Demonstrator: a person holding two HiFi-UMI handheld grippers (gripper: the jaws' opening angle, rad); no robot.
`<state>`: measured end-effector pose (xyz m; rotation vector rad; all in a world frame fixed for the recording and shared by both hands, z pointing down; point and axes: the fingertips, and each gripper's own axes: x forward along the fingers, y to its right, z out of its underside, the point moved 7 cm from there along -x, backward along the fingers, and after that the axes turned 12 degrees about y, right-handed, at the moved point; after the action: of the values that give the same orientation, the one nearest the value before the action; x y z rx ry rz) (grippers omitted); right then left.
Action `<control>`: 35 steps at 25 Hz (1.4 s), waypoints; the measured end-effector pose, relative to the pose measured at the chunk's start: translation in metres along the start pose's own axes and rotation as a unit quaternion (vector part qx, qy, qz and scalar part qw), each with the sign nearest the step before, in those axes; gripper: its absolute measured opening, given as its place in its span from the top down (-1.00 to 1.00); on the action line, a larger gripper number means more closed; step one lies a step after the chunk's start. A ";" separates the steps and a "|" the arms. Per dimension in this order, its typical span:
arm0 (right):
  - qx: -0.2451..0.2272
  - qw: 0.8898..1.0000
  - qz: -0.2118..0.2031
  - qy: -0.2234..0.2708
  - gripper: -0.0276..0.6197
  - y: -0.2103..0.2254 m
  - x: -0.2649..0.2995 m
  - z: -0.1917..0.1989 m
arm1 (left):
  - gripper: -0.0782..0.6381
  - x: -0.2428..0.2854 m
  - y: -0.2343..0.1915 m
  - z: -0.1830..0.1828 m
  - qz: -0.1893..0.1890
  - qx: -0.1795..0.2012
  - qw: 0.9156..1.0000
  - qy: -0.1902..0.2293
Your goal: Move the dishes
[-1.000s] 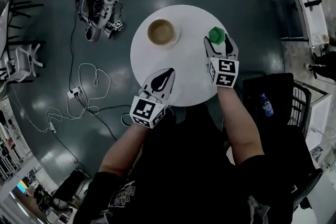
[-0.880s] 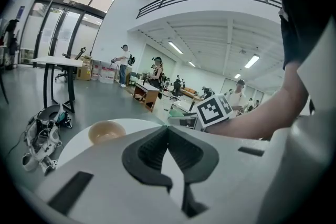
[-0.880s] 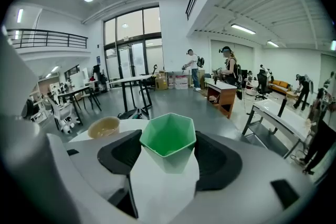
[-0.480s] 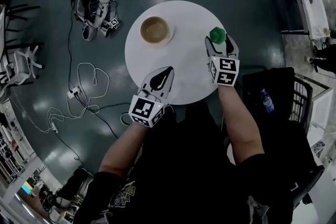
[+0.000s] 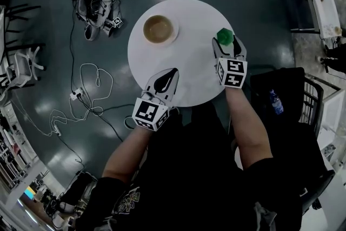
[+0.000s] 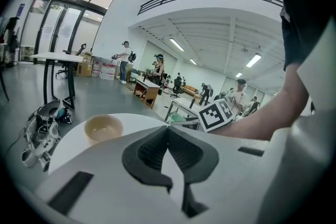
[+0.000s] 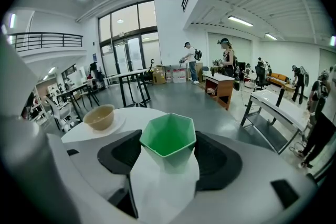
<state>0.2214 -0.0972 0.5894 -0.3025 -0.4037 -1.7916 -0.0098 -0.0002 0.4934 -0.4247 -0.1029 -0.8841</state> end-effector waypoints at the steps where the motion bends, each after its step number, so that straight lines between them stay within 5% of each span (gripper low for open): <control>1: 0.000 1.000 0.000 0.000 -0.07 0.000 0.000 0.001 | 0.76 0.000 0.000 0.000 0.000 0.000 1.000 0.000; 18: -0.010 1.000 -0.002 -0.004 -0.08 -0.002 -0.007 0.007 | 0.76 -0.013 0.005 0.000 0.001 0.008 1.000 0.001; 26: -0.014 0.996 0.027 0.078 -0.08 -0.011 -0.052 -0.031 | 0.76 -0.031 0.010 -0.004 0.002 0.016 1.000 0.013; 35: -0.042 0.991 -0.057 0.117 -0.06 -0.086 -0.074 -0.063 | 0.76 -0.064 0.005 -0.014 -0.013 0.018 0.999 0.039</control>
<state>0.1574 -0.0398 0.4923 -0.1266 -0.1832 -1.9342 -0.0476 0.0434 0.4629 -0.3554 -0.0528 -0.9226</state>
